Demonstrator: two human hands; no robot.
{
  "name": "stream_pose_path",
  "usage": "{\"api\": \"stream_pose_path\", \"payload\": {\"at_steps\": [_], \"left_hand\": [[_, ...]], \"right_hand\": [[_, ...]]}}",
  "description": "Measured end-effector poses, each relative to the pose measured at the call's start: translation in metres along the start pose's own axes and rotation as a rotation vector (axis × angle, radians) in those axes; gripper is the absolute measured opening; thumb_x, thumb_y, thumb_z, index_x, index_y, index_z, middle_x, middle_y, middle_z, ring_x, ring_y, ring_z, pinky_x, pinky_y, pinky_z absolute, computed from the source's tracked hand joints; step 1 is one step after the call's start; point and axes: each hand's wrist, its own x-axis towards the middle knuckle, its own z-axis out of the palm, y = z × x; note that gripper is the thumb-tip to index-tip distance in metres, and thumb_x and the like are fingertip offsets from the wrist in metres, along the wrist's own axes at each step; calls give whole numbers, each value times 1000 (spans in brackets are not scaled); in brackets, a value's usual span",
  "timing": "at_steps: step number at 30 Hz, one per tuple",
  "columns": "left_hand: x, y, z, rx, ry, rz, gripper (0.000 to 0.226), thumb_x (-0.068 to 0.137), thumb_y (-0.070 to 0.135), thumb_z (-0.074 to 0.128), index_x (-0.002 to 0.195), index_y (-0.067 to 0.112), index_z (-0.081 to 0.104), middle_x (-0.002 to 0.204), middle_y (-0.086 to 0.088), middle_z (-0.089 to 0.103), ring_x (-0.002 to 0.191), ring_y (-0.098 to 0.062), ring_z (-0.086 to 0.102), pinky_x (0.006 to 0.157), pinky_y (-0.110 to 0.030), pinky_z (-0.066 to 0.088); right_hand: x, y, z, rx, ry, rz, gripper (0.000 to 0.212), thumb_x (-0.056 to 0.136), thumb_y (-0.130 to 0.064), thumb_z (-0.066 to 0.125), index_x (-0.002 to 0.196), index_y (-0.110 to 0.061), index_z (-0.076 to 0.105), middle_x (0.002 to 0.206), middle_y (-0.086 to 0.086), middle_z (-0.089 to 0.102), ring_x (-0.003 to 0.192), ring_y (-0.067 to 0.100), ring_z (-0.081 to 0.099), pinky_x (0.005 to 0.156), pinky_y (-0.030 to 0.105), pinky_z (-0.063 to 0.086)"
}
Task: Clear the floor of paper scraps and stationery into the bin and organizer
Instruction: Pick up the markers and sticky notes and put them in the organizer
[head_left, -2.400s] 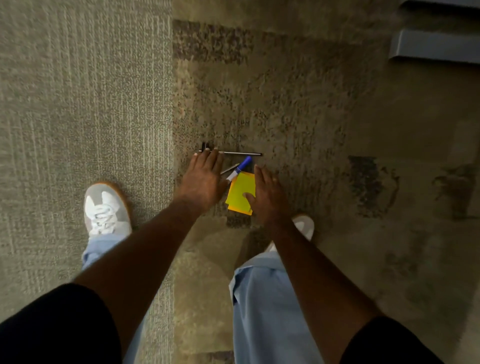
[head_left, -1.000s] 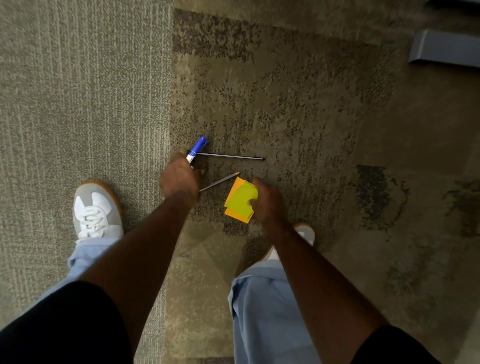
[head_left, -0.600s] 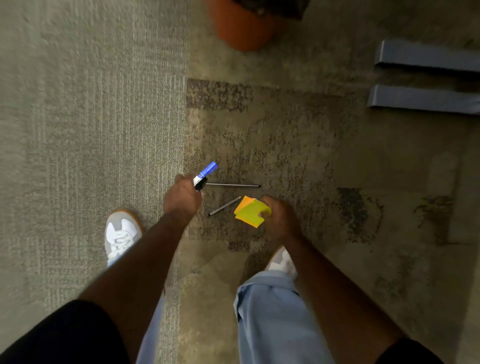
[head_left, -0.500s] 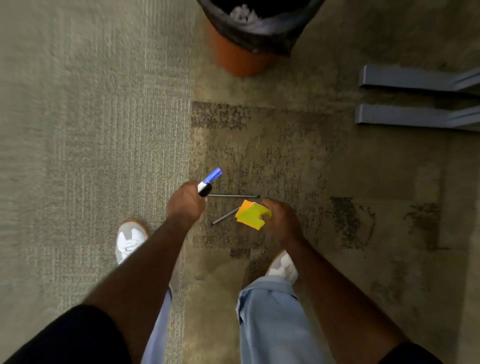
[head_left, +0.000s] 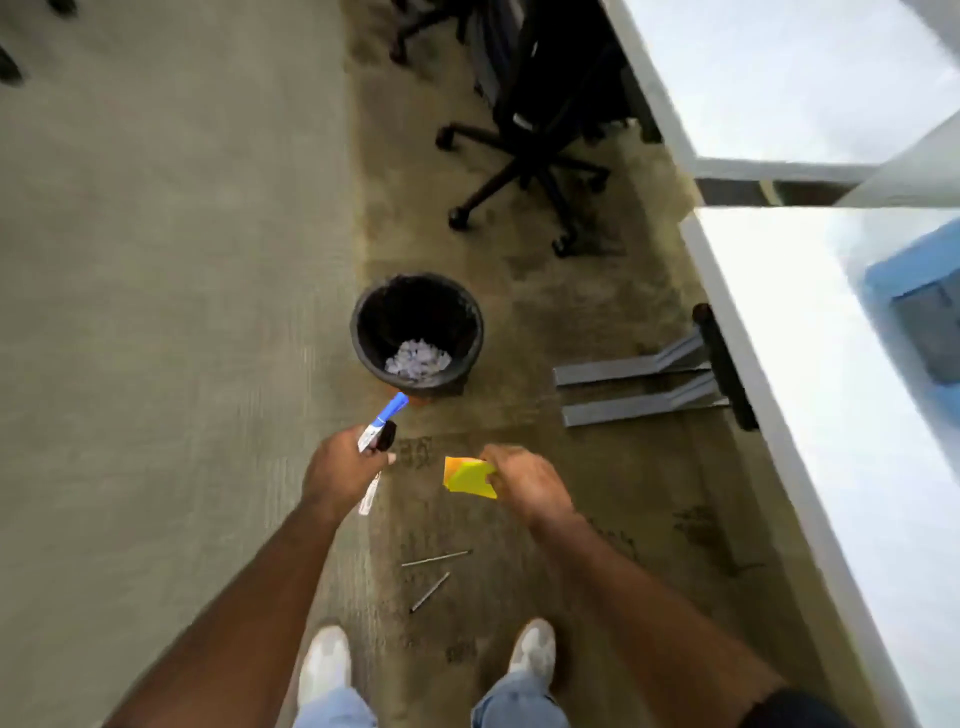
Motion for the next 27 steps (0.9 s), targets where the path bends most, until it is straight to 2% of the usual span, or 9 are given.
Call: {"api": "stream_pose_path", "payload": {"at_steps": [2, 6, 10, 13, 16, 20, 24, 27], "left_hand": [[-11, 42, -38, -14, 12, 60, 27, 73, 21, 83, 70, 18, 57, 63, -8, 62, 62, -31, 62, 62, -41, 50], [-35, 121, -100, -69, 74, 185, 34, 74, 22, 84, 63, 17, 53, 52, 2, 54, 50, -20, 51, 52, -32, 38], [-65, 194, -137, -33, 31, 339, 32, 76, 21, 84, 67, 11, 54, 56, -5, 56, 53, -21, 52, 54, -35, 39], [-85, 247, -152, -9, -6, 447, 30, 76, 23, 84, 72, 9, 58, 63, -10, 62, 62, -29, 59, 61, -40, 46], [-100, 297, -154, 21, -67, 570, 31, 77, 28, 83, 74, 12, 56, 66, -9, 62, 66, -29, 62, 59, -37, 45], [-114, 367, -139, 65, -146, 690, 28, 78, 29, 83, 74, 15, 59, 66, -7, 63, 65, -25, 63, 58, -35, 45], [-129, 427, -106, 64, -172, 795, 23, 79, 30, 82, 76, 25, 59, 70, 3, 63, 65, -10, 62, 51, -23, 40], [-134, 470, -71, 46, -231, 811, 21, 80, 34, 80, 83, 26, 61, 80, 5, 65, 75, -11, 64, 56, -21, 45]], "right_hand": [[-24, -18, -50, -16, 73, 5, 18, 89, -17, 55, 106, -21, 56, 107, 10, 68, 98, 34, 66, 71, 36, 48], [-74, -47, -139, -73, 248, 25, 30, 83, -11, 64, 108, -23, 52, 108, 7, 67, 99, 31, 64, 71, 37, 50], [-124, -70, -214, -37, 371, 97, 26, 84, -17, 65, 107, -21, 55, 108, 8, 67, 94, 33, 65, 69, 38, 50], [-159, -80, -256, -8, 449, 167, 27, 83, -19, 67, 107, -21, 57, 108, 8, 68, 96, 33, 65, 71, 38, 50], [-187, -79, -284, 38, 525, 235, 36, 83, -27, 73, 115, -20, 58, 114, 9, 67, 102, 30, 64, 78, 38, 50], [-220, -55, -314, 100, 649, 309, 35, 90, -31, 69, 122, -27, 56, 122, 5, 65, 110, 24, 61, 90, 35, 51], [-251, -10, -352, 44, 765, 374, 32, 91, -20, 69, 119, -29, 59, 119, 3, 67, 109, 20, 62, 90, 35, 55], [-273, 43, -381, -11, 784, 428, 30, 90, -11, 68, 116, -24, 62, 117, 5, 67, 108, 22, 63, 82, 35, 53]]}}
